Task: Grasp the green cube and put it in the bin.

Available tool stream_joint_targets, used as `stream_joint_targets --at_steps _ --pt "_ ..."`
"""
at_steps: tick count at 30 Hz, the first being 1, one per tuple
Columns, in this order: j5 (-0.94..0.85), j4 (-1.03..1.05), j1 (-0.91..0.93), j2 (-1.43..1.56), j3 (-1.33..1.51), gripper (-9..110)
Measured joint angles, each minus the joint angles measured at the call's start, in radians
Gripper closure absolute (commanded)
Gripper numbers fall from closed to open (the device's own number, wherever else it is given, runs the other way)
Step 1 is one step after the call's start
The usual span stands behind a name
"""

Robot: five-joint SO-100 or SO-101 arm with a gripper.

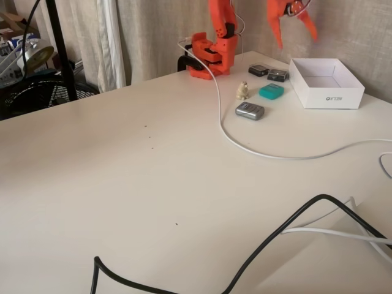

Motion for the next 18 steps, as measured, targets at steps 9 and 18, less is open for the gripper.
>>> stream_joint_targets --at_steps 9,18 --pt "-0.009 -0.051 0.072 -0.002 0.209 62" --pt "-0.072 -0.169 0.132 -0.063 0.331 62"
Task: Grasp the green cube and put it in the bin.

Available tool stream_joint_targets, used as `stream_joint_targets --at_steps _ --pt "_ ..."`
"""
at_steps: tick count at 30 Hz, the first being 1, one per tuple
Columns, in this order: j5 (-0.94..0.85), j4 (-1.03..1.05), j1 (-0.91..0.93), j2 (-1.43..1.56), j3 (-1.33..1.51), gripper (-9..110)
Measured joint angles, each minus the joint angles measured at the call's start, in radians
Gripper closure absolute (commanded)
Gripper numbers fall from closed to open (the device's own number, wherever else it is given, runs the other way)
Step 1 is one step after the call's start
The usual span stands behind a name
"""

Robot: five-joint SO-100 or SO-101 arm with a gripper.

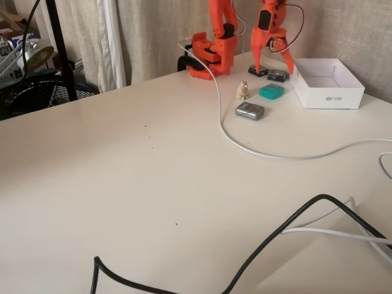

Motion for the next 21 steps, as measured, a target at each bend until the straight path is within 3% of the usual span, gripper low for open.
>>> stream_joint_targets --at_steps 21 --pt "-0.015 -0.229 0.078 -0.152 0.089 62"
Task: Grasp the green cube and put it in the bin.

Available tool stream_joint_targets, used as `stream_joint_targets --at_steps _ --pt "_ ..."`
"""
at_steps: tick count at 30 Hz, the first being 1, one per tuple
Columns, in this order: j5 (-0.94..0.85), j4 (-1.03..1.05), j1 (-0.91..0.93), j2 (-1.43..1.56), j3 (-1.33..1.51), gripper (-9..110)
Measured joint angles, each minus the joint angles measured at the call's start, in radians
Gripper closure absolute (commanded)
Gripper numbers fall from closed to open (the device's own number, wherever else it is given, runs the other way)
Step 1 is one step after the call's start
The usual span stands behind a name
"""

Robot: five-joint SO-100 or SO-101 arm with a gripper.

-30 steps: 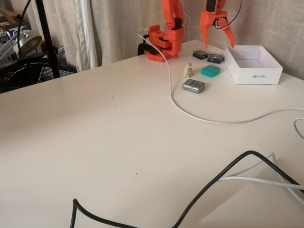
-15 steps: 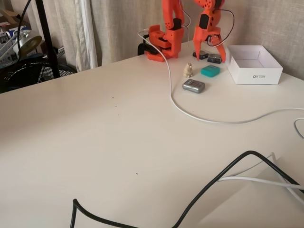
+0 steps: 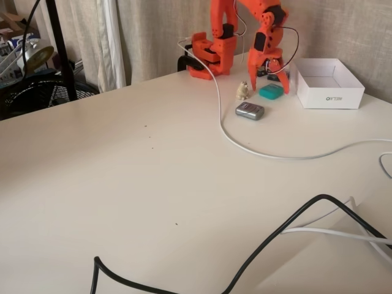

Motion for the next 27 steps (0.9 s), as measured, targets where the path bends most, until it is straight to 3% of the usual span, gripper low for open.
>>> stream_joint_targets --at_steps 13,27 --pt "-0.002 -0.040 -0.015 -0.008 0.049 64" --pt "-0.003 -0.057 -0.035 -0.014 0.052 77"
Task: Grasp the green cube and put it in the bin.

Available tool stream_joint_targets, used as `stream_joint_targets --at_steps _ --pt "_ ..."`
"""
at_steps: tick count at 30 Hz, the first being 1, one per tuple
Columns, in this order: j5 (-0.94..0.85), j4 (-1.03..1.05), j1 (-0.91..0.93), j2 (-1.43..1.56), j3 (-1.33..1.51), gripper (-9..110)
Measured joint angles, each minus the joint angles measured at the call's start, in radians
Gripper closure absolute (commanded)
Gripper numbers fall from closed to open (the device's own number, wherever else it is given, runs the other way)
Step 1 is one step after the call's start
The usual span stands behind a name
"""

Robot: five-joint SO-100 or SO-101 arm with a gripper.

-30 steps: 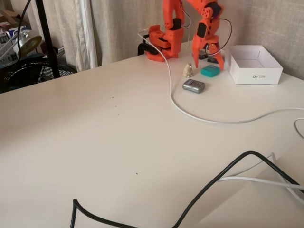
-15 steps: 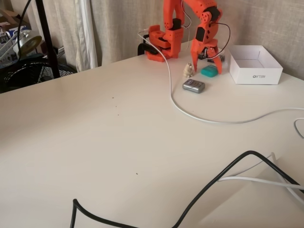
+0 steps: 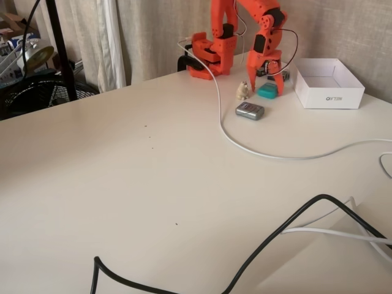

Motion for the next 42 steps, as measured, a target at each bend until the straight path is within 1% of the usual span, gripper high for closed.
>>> stream_joint_targets --at_steps 7,15,18,20,30,36,42 --pt "-0.008 -0.012 -0.006 -0.005 0.003 78" --pt "-0.008 -0.017 -0.008 -0.003 0.008 95" --pt "-0.008 -0.017 -0.008 -0.003 0.008 100" --pt "-0.008 -0.017 -0.008 -0.003 0.008 110" --pt "-0.008 -0.041 -0.008 0.026 0.025 110" --pt "-0.020 -0.147 0.002 0.129 0.035 110" --pt "-0.044 -0.224 -0.032 0.249 -0.061 110"
